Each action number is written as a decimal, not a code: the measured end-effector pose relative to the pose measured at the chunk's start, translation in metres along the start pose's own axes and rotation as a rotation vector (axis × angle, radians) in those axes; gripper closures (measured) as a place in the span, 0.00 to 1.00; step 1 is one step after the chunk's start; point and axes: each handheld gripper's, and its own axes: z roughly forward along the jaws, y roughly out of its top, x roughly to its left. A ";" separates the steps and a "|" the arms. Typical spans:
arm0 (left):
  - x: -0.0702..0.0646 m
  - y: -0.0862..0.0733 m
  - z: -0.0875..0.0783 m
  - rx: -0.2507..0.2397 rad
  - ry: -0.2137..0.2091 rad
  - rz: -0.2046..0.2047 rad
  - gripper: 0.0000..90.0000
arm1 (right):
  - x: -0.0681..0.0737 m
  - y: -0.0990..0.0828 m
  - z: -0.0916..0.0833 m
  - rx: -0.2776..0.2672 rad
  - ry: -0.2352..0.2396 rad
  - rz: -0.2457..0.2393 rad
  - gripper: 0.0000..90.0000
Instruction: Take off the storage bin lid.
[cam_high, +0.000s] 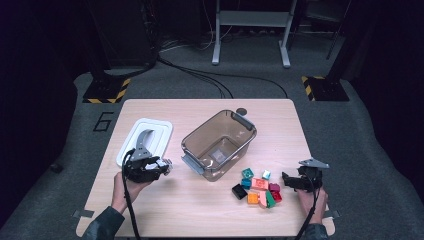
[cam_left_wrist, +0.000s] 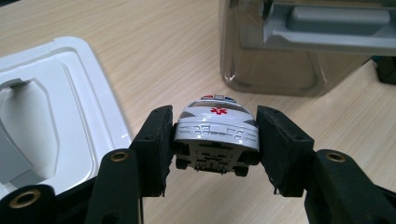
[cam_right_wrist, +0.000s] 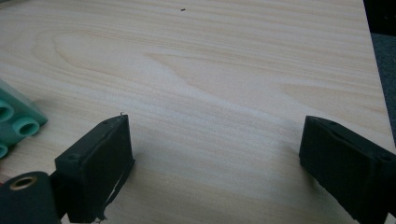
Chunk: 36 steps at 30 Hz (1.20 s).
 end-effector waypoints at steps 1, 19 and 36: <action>0.000 0.001 -0.001 0.002 0.002 0.003 0.54 | 0.000 0.000 0.000 0.000 0.000 0.000 0.10; 0.013 0.035 -0.020 -0.033 0.036 0.009 0.54 | 0.000 0.000 0.000 0.000 0.000 0.000 0.10; 0.028 0.076 -0.026 -0.039 0.072 0.025 0.54 | 0.000 0.000 0.000 0.000 0.001 0.000 0.10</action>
